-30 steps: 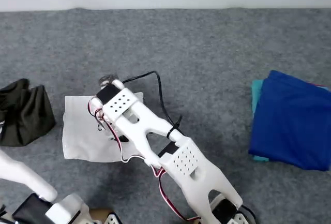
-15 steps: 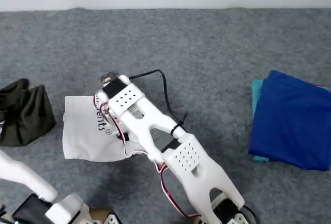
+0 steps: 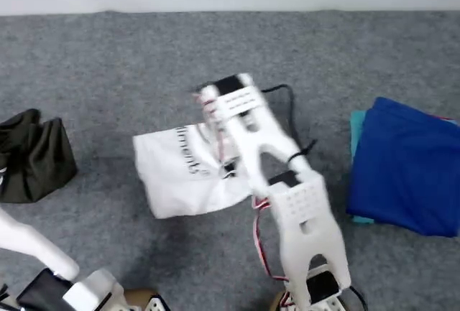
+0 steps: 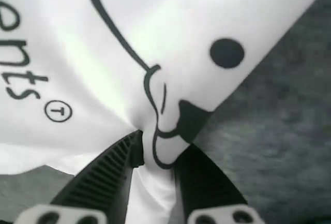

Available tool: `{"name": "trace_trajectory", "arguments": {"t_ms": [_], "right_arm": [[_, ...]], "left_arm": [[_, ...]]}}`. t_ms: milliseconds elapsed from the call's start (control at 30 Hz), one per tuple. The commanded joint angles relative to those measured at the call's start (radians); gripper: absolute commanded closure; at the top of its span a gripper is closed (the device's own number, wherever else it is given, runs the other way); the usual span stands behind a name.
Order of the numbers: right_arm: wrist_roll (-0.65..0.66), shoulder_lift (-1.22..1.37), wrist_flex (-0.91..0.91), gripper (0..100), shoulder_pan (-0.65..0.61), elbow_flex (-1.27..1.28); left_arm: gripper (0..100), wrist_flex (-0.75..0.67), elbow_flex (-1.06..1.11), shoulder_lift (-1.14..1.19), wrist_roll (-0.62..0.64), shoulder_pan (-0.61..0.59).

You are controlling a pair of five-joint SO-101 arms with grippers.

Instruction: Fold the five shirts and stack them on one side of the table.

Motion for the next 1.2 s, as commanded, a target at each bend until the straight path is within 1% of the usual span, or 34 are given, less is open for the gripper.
{"name": "trace_trajectory", "arguments": {"t_ms": [0, 133, 167, 233, 300, 367, 567, 667, 733, 833, 1000, 1167], "right_arm": [[0.261, -0.090, 0.039, 98.9, 0.177, 0.002], [0.552, -0.088, 0.012, 98.9, 0.325, 0.000], [0.612, -0.090, -0.015, 98.9, 0.349, -0.009], [0.681, -0.088, -0.073, 98.9, 0.375, -0.040], [0.704, -0.088, -0.137, 98.9, 0.374, -0.066], [0.707, -0.088, -0.176, 98.8, 0.337, -0.083], [0.706, -0.067, -0.211, 98.2, 0.213, -0.100], [0.698, -0.058, -0.202, 91.1, 0.203, -0.152], [0.623, -0.059, -0.193, 84.8, 0.213, -0.199], [0.419, -0.053, -0.125, 78.7, 0.214, -0.339], [0.041, -0.051, 0.044, 78.3, 0.183, -0.483], [-0.299, -0.104, 0.042, 78.5, 0.168, -0.465]], "left_arm": [[94, 0.003, -0.002, -0.037, -0.025, 0.017], [94, 0.003, -0.002, -0.037, -0.032, 0.029], [94, 0.002, -0.002, -0.037, -0.032, 0.029], [94, 0.002, -0.002, -0.037, -0.032, 0.029], [94, 0.002, 0.013, -0.037, -0.034, 0.029], [94, 0.002, 0.036, -0.037, -0.034, 0.029], [94, 0.002, 0.065, -0.038, -0.060, 0.029], [94, 0.002, 0.064, -0.040, -0.078, 0.029], [94, 0.002, 0.064, -0.043, -0.098, 0.028], [94, 0.002, 0.064, -0.040, -0.109, 0.028], [94, 0.002, 0.065, -0.038, -0.109, 0.028], [94, -0.023, 0.068, -0.038, -0.109, 0.029]]}}
